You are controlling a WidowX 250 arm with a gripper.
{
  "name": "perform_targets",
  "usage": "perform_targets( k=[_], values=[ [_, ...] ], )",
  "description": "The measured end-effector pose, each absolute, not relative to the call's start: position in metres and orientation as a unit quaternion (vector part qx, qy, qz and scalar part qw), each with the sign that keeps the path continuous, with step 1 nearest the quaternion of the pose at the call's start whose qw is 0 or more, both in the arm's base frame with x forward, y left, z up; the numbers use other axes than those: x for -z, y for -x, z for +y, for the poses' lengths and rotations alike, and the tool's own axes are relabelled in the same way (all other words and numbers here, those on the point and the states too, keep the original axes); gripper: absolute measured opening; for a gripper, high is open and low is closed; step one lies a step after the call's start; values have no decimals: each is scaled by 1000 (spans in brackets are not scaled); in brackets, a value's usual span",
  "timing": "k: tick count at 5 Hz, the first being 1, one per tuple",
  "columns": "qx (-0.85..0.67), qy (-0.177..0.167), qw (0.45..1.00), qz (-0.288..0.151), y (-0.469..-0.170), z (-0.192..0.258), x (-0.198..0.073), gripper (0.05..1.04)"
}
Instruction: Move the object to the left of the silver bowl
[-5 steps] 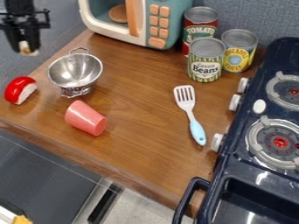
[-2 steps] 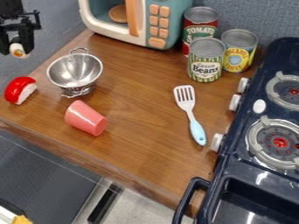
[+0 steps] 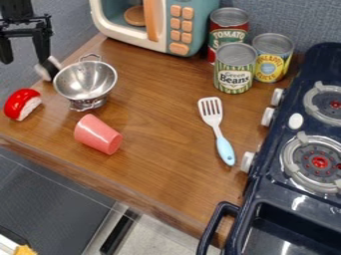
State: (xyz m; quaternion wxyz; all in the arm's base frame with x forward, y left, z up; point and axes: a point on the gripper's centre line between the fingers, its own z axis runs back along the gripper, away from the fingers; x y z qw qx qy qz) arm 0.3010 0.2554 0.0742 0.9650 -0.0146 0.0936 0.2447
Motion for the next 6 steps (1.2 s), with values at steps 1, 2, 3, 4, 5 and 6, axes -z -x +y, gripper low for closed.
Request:
perform_targets(
  k=[1,2,3,4,5,6],
  values=[
    [-225,17,969,98,-302,248,-67,999],
    [-198,18,976,91,-304,233,-67,999],
    [-162,12,984,75,-305,212,-77,999],
    [-125,20,991,48,-301,192,-91,999],
    [-96,18,995,18,-301,180,-105,999],
    [-55,4,998,21,-309,160,-104,999]
  ],
)
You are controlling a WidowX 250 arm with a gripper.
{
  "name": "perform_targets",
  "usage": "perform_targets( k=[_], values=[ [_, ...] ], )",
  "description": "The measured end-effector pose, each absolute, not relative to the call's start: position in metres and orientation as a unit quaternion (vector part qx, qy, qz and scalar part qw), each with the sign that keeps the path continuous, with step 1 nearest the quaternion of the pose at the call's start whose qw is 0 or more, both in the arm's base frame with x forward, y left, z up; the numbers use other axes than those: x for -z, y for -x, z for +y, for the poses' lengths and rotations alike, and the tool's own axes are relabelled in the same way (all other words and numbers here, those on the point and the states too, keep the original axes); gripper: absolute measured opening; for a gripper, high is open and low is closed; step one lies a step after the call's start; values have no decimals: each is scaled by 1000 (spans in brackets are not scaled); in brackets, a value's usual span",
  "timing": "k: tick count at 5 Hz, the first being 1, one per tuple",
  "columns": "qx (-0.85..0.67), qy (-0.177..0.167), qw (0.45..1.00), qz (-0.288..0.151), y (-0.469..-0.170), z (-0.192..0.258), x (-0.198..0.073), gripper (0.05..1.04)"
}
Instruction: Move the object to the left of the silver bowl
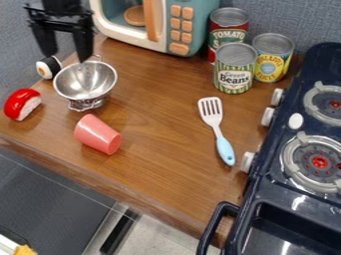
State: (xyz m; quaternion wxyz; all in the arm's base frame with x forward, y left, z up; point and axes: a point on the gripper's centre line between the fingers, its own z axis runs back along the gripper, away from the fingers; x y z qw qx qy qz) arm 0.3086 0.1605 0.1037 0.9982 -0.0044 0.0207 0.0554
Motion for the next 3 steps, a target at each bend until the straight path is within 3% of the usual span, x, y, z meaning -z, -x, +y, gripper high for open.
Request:
perform_targets(
  k=[2,3],
  values=[
    [-29,-1,1000,10,-310,154,-105,999],
    [-4,23,1000,-16,-313,144,-101,999]
  ],
)
